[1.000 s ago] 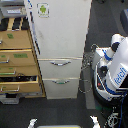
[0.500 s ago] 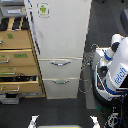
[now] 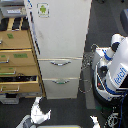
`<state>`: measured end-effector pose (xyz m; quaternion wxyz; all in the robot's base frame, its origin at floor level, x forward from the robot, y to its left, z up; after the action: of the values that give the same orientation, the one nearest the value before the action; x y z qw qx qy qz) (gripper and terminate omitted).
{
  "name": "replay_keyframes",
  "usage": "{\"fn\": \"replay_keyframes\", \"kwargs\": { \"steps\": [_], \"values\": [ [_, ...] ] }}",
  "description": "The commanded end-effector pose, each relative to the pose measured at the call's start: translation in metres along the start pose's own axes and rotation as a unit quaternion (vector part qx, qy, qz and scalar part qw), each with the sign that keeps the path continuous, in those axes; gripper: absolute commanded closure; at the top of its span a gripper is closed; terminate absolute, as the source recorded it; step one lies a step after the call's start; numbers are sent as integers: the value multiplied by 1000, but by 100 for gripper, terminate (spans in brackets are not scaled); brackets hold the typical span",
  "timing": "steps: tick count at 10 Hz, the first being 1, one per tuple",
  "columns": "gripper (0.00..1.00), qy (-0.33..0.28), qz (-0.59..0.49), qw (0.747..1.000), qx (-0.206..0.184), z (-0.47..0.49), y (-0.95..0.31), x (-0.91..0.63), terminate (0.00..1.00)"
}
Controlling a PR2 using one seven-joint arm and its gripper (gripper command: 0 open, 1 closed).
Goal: Opening the fridge
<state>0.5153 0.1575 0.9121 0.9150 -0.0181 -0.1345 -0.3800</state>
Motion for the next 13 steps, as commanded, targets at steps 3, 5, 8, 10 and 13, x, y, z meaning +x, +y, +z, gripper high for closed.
{"fn": "replay_keyframes", "kwargs": {
  "steps": [3,5,8,10,13],
  "values": [
    [0,-3,37,997,62,32,97,115,0],
    [0,38,161,983,82,38,162,130,0],
    [0,52,222,971,73,53,200,145,0],
    [0,67,257,963,52,62,224,158,0],
    [0,70,287,954,60,73,249,172,0]
  ]
}}
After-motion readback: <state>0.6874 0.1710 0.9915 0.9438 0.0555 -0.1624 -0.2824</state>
